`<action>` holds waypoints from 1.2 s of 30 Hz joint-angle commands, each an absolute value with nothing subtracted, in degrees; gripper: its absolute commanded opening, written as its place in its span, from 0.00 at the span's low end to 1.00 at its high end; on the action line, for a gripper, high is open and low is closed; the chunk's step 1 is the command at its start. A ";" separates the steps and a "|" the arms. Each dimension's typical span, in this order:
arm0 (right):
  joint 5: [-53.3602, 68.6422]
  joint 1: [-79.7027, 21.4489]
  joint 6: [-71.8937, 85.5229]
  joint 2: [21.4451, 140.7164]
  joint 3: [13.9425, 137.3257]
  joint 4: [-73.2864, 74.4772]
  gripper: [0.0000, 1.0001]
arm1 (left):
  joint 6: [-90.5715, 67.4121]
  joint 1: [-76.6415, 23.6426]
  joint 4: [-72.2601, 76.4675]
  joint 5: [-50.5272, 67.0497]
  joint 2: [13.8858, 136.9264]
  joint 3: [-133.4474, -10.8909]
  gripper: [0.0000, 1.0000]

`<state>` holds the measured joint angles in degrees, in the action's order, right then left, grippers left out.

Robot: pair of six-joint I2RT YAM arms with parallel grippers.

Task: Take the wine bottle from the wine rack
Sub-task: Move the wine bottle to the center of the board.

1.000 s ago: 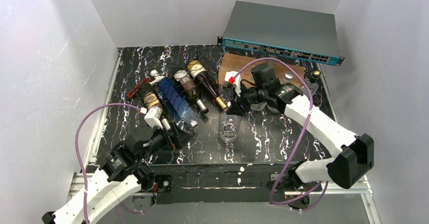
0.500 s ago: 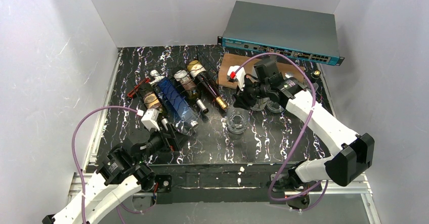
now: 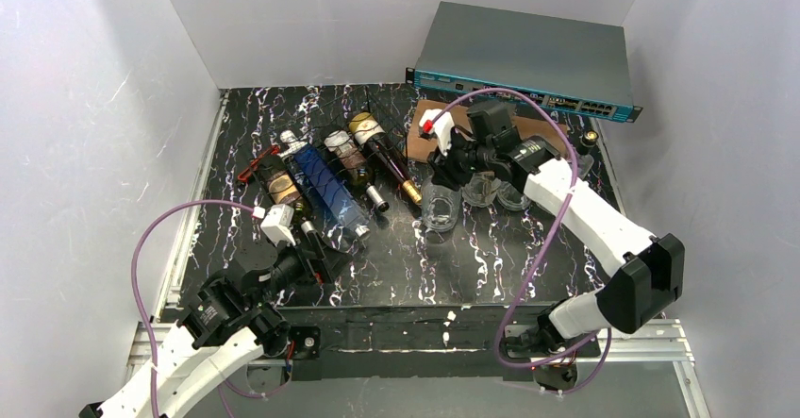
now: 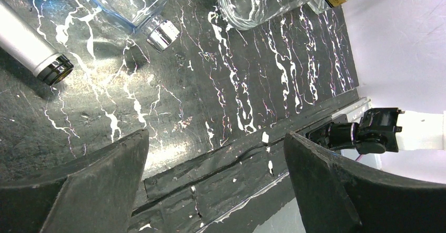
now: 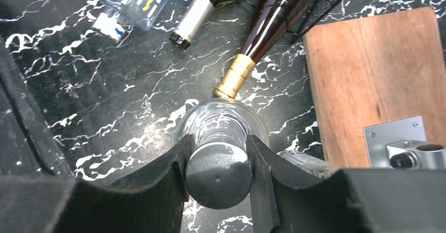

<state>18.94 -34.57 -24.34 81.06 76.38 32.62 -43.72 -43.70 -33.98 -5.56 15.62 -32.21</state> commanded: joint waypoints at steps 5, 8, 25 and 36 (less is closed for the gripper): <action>13.53 -33.82 -25.05 82.62 83.43 20.66 0.01 | -43.61 -44.00 -35.37 -7.13 14.95 -33.22 0.99; 12.39 -33.54 -24.93 83.31 83.80 19.51 0.01 | -43.48 -44.03 -35.58 -7.34 14.78 -33.18 0.99; 3.23 -30.76 -16.56 87.95 83.19 8.16 0.04 | -43.46 -43.96 -35.62 -7.47 14.85 -33.05 0.99; 3.88 -28.66 -12.63 85.99 80.10 6.04 0.45 | -43.78 -43.97 -35.64 -7.23 14.50 -32.66 0.99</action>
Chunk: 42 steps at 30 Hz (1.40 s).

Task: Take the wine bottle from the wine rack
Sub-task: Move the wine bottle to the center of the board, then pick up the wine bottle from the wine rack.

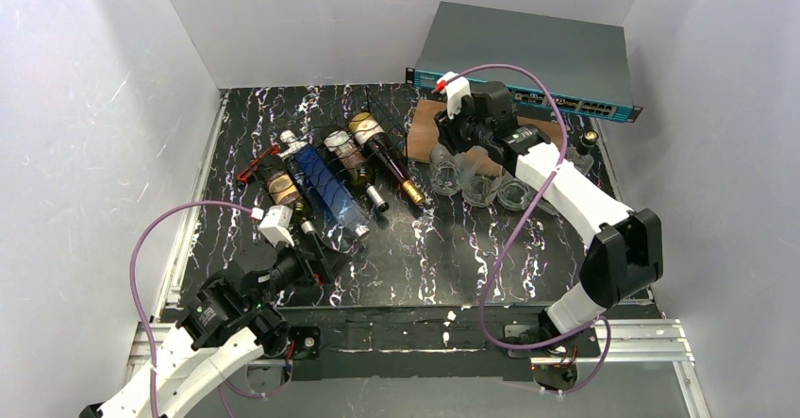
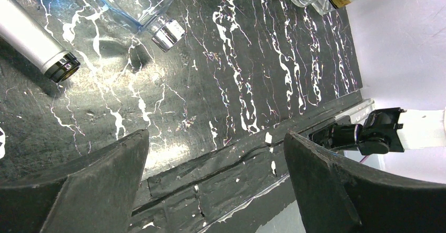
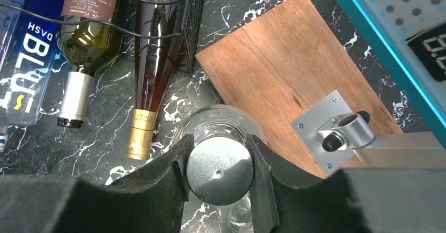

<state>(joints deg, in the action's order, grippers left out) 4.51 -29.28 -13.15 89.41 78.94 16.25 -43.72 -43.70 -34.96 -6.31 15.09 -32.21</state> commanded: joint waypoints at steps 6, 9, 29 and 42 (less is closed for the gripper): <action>5.84 -27.65 -10.80 83.79 80.53 7.47 0.72 | -44.36 -44.02 -35.75 -6.77 14.43 -32.77 0.99; 7.34 -27.06 -10.41 82.27 81.08 8.74 0.81 | -44.69 -43.95 -36.11 -6.97 13.97 -32.95 0.99; 38.05 -20.52 -30.60 63.15 76.96 37.02 0.98 | -42.93 -43.97 -39.55 -7.45 15.79 -37.63 0.99; 49.78 -10.85 -33.00 52.15 56.28 36.50 0.98 | -44.54 -43.97 -47.66 -24.06 24.68 -42.81 0.99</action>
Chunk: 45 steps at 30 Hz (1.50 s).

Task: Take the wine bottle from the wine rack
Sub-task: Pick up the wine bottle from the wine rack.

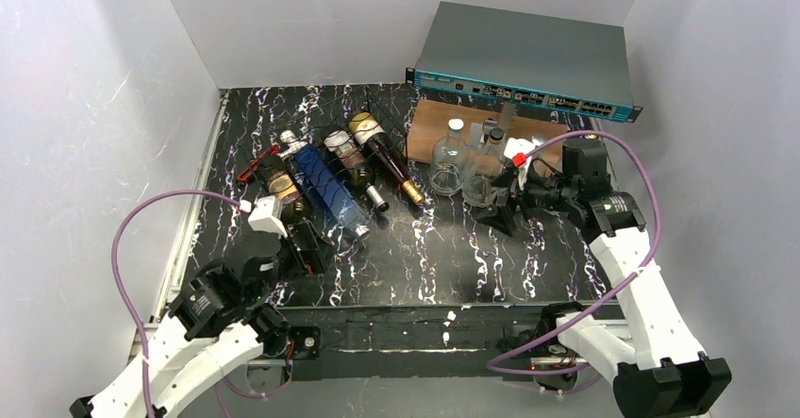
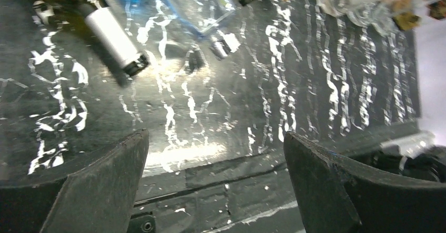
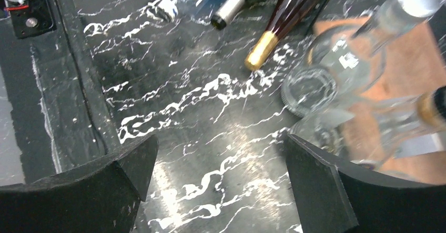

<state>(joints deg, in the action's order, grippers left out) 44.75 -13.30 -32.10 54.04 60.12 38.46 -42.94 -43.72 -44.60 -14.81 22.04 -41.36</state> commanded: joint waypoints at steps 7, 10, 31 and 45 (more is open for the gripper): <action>55.89 -6.27 -30.42 53.80 48.70 29.11 0.98 | -48.40 -44.00 -44.41 -35.28 30.60 -40.72 0.95; 57.82 -5.42 -30.10 54.18 47.14 27.88 0.98 | -49.36 -44.01 -40.74 -38.03 33.28 -38.40 0.93; 56.87 -5.43 -33.02 53.67 44.65 28.60 0.98 | -48.28 -43.93 -18.31 -50.07 43.73 -26.37 0.74; 55.70 -5.37 -33.08 52.91 44.21 28.13 0.99 | -48.22 -43.65 -7.55 -56.82 56.95 -23.85 0.63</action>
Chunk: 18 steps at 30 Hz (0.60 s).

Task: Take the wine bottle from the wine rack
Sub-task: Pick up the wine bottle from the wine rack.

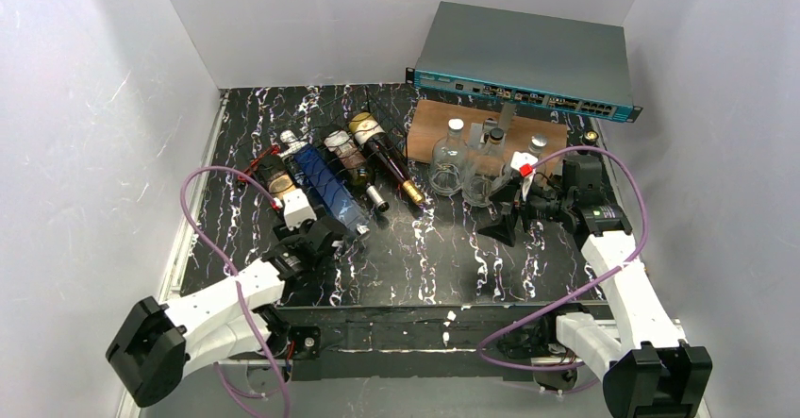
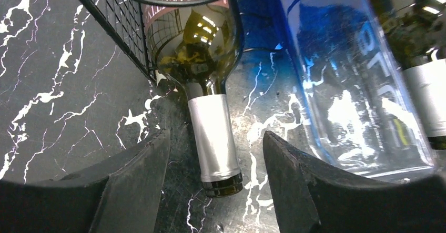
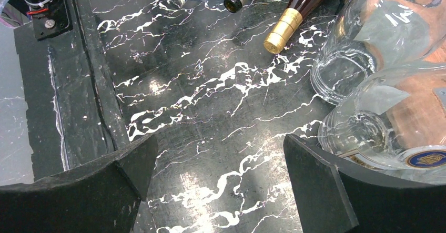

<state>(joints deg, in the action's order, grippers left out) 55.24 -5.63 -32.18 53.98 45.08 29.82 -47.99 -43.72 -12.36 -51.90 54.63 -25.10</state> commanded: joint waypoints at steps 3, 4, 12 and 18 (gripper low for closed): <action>55.81 -5.45 -33.04 52.71 44.21 28.16 0.98 | -47.51 -43.27 -5.28 -57.10 59.82 -23.73 0.60; 55.73 -5.40 -32.99 52.71 44.21 28.13 0.98 | -47.55 -43.09 -4.87 -57.09 60.89 -23.65 0.60; 55.46 -5.39 -33.09 52.51 44.17 28.13 0.98 | -45.85 -40.59 0.96 -56.04 64.80 -22.41 0.59; 55.37 -5.44 -33.05 52.55 44.12 28.04 0.98 | -44.74 -38.78 3.22 -54.86 65.31 -22.06 0.56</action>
